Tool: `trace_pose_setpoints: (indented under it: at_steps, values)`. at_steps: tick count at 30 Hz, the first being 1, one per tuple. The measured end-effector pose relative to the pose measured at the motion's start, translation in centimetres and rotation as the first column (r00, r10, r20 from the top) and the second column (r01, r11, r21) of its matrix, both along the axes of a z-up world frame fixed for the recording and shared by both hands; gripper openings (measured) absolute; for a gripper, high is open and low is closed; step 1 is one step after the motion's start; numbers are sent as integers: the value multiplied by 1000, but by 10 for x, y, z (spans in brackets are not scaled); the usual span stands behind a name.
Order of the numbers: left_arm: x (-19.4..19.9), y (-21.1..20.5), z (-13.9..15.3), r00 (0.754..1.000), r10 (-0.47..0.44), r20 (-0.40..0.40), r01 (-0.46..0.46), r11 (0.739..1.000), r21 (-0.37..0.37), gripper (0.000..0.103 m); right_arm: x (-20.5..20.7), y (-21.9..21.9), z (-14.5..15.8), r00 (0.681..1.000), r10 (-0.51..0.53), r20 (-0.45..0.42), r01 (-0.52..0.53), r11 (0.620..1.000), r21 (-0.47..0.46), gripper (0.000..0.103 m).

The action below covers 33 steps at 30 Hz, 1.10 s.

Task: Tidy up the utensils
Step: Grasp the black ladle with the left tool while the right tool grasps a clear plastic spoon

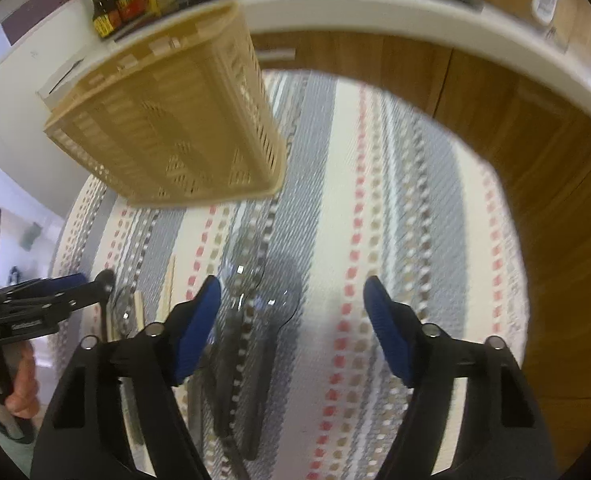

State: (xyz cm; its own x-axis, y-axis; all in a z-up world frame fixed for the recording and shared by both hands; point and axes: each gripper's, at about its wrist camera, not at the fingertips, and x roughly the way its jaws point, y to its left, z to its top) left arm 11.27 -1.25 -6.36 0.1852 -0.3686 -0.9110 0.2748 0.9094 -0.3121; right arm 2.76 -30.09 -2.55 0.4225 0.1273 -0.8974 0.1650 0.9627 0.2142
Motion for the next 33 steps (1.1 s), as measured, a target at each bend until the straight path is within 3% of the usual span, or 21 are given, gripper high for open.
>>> trace_pose_setpoints:
  at_steps: [3, 6, 9, 12, 18, 25, 29, 31, 33]
  values:
    - [1, -3, -3, 1000, 3, -19, -3, 1000, 6, 60, 4, -4, -14, 998, 3, -65, 2, 998, 66, 54]
    - [2, 1, -1, 999, 8, -36, -8, 1000, 5, 57, 5, -4, -22, 995, 1, -98, 8, 995, 95, 52]
    - [7, 5, 1, 999, 13, -43, -13, 1000, 8, 56, 7, 1, -24, 994, 1, -110, 6, 998, 64, 51]
    - [10, 6, 2, 999, 13, -40, -13, 1000, 15, 55, 11, 7, -29, 991, 7, -130, -2, 999, 40, 43]
    - [8, -3, 0, 1000, 10, -27, -9, 999, 40, 55, 16, 20, -32, 991, -3, -133, -5, 998, -60, 41]
    - [3, -20, -2, 1000, 7, 3, -8, 994, 107, 53, 23, 36, -36, 985, -35, -167, 11, 990, -142, 41]
    - [-1, -37, -1, 999, -13, 32, 7, 983, 183, 52, 26, 47, -37, 984, -41, -174, 8, 982, -188, 41]
    - [-2, -43, 0, 998, -17, 55, 4, 973, 231, 38, 29, 49, -35, 984, -39, -176, 6, 983, -186, 37]
    - [-3, -50, 1, 998, -18, 61, 2, 968, 253, 37, 29, 52, -33, 983, -26, -179, -6, 984, -176, 29]
